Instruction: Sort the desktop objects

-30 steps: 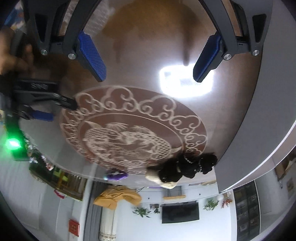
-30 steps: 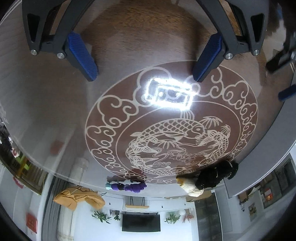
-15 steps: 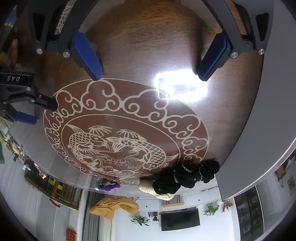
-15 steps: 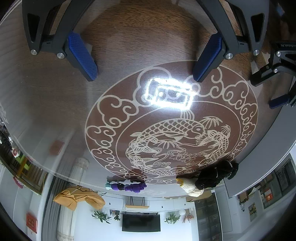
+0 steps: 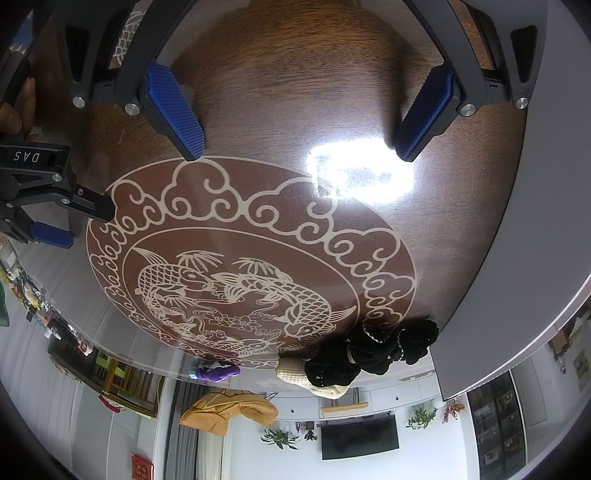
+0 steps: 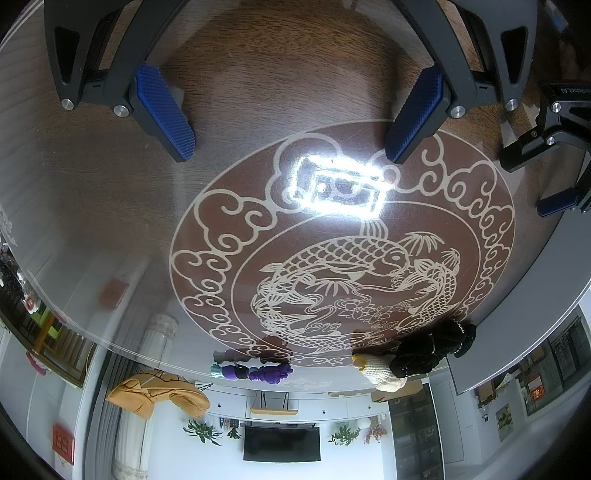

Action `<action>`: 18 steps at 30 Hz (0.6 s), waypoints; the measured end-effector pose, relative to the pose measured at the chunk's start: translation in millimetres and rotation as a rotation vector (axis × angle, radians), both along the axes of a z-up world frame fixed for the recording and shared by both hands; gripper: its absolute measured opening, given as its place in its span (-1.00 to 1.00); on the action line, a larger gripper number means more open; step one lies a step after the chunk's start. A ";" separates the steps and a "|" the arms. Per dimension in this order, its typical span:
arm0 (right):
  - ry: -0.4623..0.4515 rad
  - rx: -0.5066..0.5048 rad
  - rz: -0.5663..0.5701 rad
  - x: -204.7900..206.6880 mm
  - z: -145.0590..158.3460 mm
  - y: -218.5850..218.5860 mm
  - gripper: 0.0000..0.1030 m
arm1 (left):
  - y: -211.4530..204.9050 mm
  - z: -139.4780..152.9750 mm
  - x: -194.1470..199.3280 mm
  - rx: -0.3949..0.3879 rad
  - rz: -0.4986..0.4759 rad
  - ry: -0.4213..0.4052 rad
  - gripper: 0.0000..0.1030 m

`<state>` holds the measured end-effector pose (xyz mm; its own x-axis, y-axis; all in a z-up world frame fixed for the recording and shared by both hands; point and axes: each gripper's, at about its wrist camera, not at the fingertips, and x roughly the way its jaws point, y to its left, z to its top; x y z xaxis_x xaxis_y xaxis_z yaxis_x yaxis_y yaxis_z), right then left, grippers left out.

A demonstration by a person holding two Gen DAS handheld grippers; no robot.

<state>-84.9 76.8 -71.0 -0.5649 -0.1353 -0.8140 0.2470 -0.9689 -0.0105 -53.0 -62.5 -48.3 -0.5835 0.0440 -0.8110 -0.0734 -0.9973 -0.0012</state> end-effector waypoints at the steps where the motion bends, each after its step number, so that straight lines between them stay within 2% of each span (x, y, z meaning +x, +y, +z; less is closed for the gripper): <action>1: 0.000 0.000 0.000 -0.1 0.0 0.0 1.00 | 0.4 0.3 0.1 0.000 0.001 0.000 1.00; 18: 0.000 0.000 0.001 -1.1 0.1 -0.3 1.00 | 0.5 0.1 0.2 0.000 0.000 0.000 1.00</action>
<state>-86.0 76.5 -70.8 -0.5648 -0.1357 -0.8140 0.2477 -0.9688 -0.0104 -52.9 -62.0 -48.2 -0.5836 0.0436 -0.8109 -0.0733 -0.9973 -0.0008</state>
